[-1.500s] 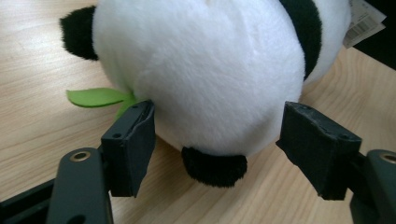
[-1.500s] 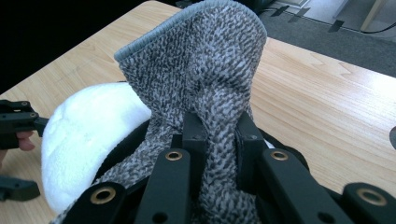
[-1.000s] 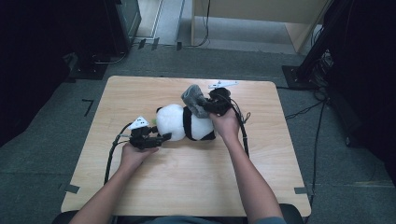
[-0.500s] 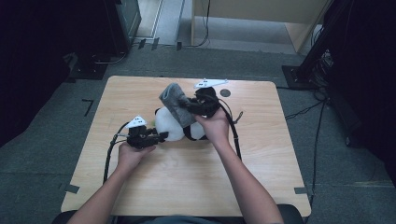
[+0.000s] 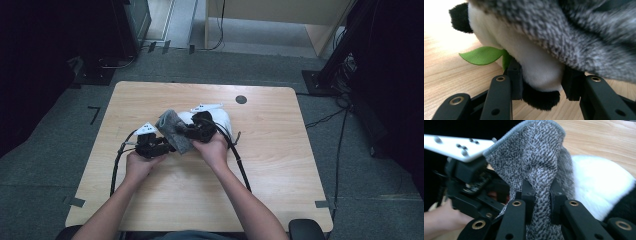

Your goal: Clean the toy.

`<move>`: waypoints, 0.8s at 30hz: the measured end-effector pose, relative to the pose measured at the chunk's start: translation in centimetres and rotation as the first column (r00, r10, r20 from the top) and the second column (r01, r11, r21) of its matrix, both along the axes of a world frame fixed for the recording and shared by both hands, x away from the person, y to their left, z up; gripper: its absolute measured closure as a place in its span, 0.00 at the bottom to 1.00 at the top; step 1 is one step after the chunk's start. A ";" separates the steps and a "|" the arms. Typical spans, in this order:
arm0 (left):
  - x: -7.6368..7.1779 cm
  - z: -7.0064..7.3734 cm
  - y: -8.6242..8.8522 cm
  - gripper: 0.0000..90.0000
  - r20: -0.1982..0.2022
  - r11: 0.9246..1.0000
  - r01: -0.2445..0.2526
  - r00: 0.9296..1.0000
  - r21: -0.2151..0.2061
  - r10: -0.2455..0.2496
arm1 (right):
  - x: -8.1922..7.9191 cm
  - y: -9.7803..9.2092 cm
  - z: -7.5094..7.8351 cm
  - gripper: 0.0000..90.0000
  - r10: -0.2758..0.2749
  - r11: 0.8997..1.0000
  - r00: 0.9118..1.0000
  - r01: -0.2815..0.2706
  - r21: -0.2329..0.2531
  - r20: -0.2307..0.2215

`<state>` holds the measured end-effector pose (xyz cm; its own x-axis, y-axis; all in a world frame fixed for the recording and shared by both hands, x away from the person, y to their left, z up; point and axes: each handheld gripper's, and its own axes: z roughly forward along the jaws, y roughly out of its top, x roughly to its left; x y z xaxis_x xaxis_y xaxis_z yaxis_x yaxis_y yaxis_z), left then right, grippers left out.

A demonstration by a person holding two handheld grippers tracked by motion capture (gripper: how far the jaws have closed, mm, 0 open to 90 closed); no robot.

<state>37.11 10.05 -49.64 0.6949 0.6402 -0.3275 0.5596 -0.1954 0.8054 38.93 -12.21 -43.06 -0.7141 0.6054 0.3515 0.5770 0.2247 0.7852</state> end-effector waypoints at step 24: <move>0.2 -0.1 0.4 0.69 -0.033 0.999 0.046 0.998 0.010 -0.046 | -2.7 -7.9 0.5 0.88 -0.083 0.987 0.993 0.094 -0.133 0.089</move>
